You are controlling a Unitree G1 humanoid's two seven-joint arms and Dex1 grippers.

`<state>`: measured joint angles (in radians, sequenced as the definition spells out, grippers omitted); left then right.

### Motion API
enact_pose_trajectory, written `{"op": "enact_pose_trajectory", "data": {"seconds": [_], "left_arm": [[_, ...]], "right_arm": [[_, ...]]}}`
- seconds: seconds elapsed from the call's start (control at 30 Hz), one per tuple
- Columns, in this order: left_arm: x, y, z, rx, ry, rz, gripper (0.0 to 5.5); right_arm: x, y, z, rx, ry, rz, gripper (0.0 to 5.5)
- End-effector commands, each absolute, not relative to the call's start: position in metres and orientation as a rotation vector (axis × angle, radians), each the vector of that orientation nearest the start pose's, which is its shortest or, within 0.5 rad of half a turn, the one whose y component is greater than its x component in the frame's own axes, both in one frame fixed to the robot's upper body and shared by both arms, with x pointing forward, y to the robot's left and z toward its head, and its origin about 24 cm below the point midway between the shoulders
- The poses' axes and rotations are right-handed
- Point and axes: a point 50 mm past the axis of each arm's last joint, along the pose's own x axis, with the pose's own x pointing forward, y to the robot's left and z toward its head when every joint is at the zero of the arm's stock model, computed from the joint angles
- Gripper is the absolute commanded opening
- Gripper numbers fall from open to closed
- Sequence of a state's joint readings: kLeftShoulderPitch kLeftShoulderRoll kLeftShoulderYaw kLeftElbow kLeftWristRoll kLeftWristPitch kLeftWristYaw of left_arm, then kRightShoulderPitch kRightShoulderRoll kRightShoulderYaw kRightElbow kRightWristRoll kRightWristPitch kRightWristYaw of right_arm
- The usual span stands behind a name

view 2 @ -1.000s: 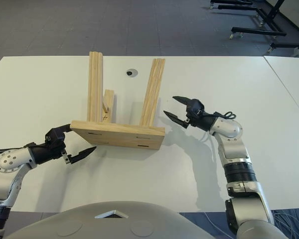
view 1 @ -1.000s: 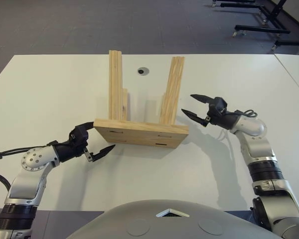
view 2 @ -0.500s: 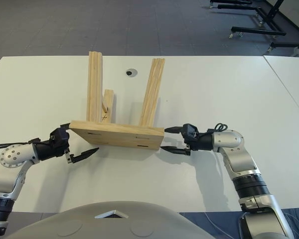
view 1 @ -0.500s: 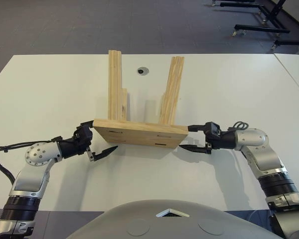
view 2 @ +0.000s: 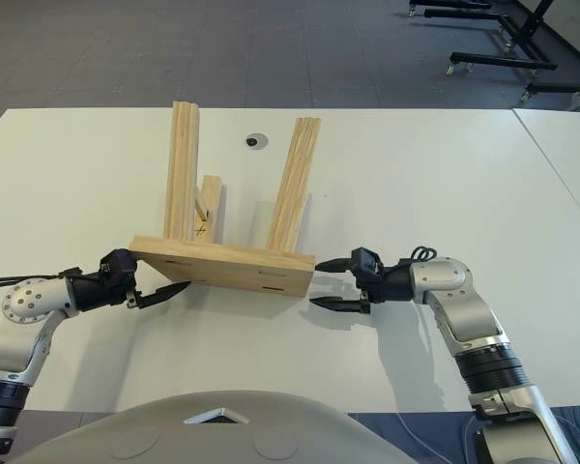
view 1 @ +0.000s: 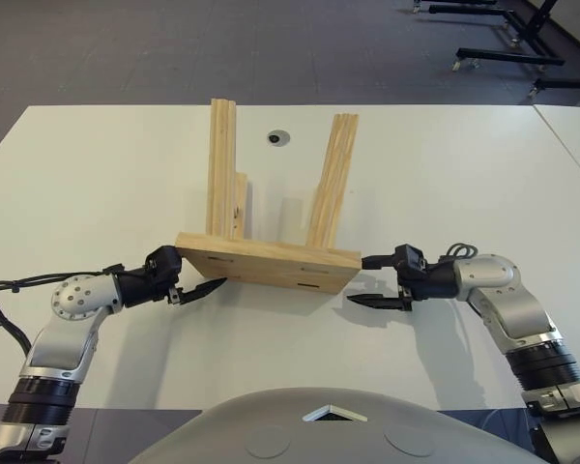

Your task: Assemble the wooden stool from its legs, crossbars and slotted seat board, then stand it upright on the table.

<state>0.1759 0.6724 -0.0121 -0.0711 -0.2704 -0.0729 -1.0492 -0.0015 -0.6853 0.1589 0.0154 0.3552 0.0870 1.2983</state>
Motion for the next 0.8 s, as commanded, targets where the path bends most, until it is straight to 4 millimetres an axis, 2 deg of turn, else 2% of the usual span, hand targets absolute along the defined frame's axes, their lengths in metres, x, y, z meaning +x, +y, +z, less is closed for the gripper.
{"op": "enact_pose_trajectory", "data": {"seconds": [0.03, 0.13, 0.23, 0.57, 0.67, 0.8], "left_arm": [[0.192, 0.225, 0.054, 0.333, 0.256, -1.108, 2.81], [0.192, 0.225, 0.054, 0.326, 0.257, -1.124, 2.38], [0.191, 0.225, 0.054, 0.322, 0.262, -1.132, 2.2], [0.193, 0.228, 0.053, 0.317, 0.264, -1.128, 2.12], [0.189, 0.225, 0.055, 0.279, 0.269, -1.16, 2.12], [0.174, 0.222, 0.063, 0.147, 0.328, -1.261, 2.1]], "right_arm": [[0.208, -0.192, 0.046, -0.158, 0.36, 1.411, 3.27], [0.209, -0.188, 0.042, -0.151, 0.354, 1.412, 3.27], [0.209, -0.187, 0.039, -0.148, 0.351, 1.413, 3.27], [0.212, -0.181, 0.048, -0.145, 0.291, 1.444, 1.57], [0.213, -0.177, 0.054, -0.135, 0.27, 1.464, 1.47], [0.207, -0.171, 0.066, -0.063, 0.296, 1.513, 1.43]]}}
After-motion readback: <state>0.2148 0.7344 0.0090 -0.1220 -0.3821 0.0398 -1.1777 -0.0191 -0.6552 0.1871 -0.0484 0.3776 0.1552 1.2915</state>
